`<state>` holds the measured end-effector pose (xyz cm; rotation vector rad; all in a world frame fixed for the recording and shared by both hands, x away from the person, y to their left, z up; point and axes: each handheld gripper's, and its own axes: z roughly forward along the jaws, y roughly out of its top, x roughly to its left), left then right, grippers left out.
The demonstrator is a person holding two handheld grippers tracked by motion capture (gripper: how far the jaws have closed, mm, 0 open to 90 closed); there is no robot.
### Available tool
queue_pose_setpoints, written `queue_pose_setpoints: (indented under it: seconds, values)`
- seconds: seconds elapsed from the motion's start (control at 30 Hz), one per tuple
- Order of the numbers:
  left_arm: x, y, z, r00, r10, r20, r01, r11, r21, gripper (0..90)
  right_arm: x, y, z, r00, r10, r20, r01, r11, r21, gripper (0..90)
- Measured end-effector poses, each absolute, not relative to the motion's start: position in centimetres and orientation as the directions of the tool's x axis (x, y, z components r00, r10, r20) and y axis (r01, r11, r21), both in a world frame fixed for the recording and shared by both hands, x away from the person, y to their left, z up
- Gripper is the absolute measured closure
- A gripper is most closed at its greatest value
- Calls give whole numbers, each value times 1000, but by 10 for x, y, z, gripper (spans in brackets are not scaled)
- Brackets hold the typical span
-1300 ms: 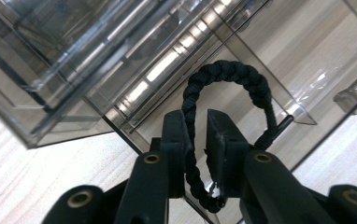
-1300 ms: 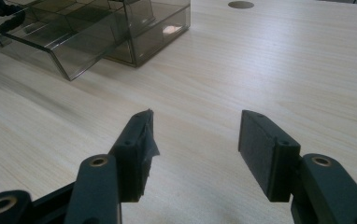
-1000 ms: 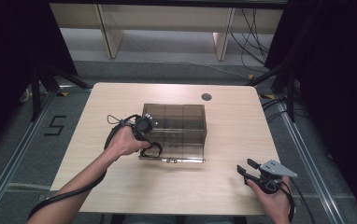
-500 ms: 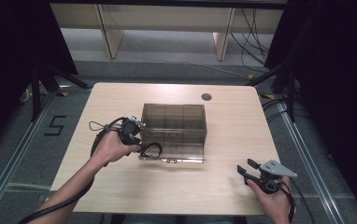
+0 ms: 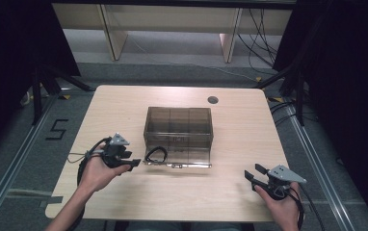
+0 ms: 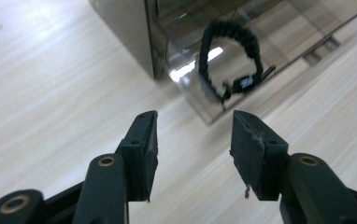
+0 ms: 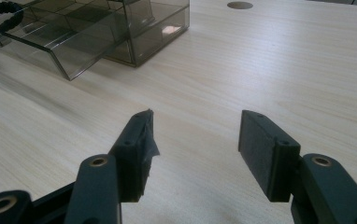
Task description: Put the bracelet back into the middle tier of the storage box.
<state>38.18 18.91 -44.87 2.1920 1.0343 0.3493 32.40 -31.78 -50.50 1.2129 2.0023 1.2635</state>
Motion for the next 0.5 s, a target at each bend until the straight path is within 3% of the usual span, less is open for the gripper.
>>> queue_pose_setpoints:
  seconds: [0.13, 0.37, 0.4, 0.5]
  values:
    - [367, 202, -459, 599, 795, -98, 627, -390, 674, 502, 325, -317, -506, -503, 862, 67, 418, 174, 892, 464]
    - [352, 217, -476, 558, 824, -102, 608, -322, 725, 490, 325, -318, -506, -497, 867, 34, 406, 198, 892, 464]
    - [350, 217, -481, 550, 827, -117, 602, -296, 742, 486, 323, -315, -505, -485, 871, 85, 451, 166, 877, 464]
    - [347, 216, -486, 535, 835, -130, 591, -260, 764, 482, 323, -315, -505, -485, 871, 82, 449, 168, 877, 464]
